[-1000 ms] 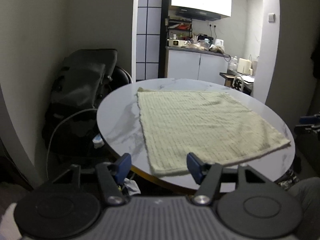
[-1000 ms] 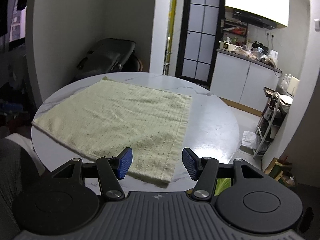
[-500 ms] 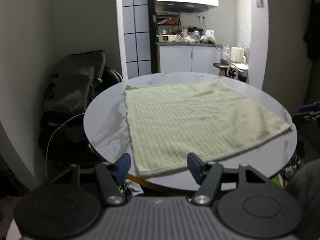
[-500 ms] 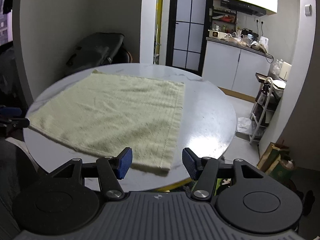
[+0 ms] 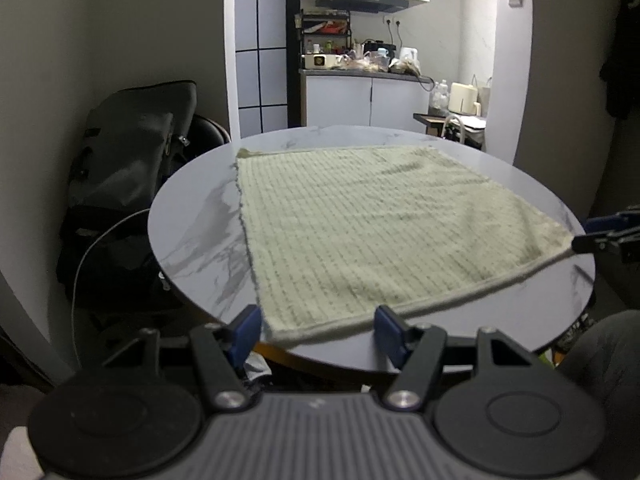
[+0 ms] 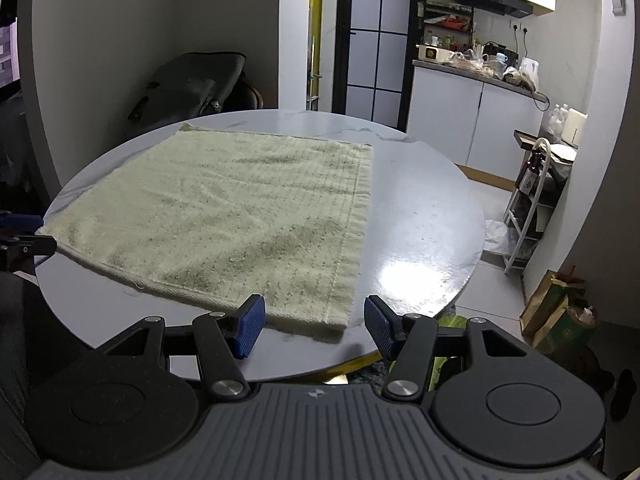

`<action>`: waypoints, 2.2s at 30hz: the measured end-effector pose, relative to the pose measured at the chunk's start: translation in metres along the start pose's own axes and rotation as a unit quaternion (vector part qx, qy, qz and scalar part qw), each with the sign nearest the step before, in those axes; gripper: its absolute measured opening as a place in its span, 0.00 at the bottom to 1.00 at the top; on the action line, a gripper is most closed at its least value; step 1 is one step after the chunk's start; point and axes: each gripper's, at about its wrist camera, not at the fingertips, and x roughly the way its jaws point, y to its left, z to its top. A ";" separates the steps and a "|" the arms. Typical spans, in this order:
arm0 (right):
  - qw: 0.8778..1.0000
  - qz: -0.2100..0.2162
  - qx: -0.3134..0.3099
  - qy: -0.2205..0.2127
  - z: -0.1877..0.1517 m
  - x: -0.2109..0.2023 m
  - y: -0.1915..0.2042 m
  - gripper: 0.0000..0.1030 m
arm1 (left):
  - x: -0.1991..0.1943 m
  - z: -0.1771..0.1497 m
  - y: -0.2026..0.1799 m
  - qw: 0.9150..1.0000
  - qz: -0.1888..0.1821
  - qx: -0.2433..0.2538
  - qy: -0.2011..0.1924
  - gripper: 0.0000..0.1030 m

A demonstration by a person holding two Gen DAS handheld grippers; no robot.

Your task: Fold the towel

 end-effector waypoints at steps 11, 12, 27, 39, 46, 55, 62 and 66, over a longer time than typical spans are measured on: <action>1.000 0.005 0.011 0.006 0.000 0.007 -0.008 0.55 | -0.002 0.003 0.008 1.000 -0.013 -0.011 0.001 0.52; 1.000 0.005 0.010 0.005 -0.001 0.008 -0.008 0.52 | -0.002 0.003 0.007 1.000 -0.014 -0.006 0.001 0.50; 1.000 0.029 0.005 0.001 -0.002 0.010 -0.012 0.38 | 0.000 0.000 -0.013 1.000 -0.003 0.012 -0.013 0.32; 0.999 0.031 -0.004 -0.007 -0.005 0.009 -0.013 0.32 | 0.000 0.000 -0.016 1.000 0.002 0.015 -0.013 0.32; 0.999 0.031 0.007 -0.009 -0.005 0.010 -0.014 0.32 | -0.002 -0.002 -0.014 1.000 0.002 -0.004 -0.018 0.22; 1.000 0.030 0.007 -0.005 -0.003 0.011 -0.013 0.32 | -0.003 0.001 -0.016 1.000 0.002 0.000 -0.007 0.21; 0.999 0.035 0.012 -0.003 -0.001 0.011 -0.010 0.08 | -0.004 0.001 -0.021 1.000 -0.001 0.005 -0.006 0.04; 0.999 0.035 0.009 -0.010 -0.002 0.006 -0.007 0.08 | -0.008 -0.001 -0.026 1.000 -0.007 0.011 -0.006 0.03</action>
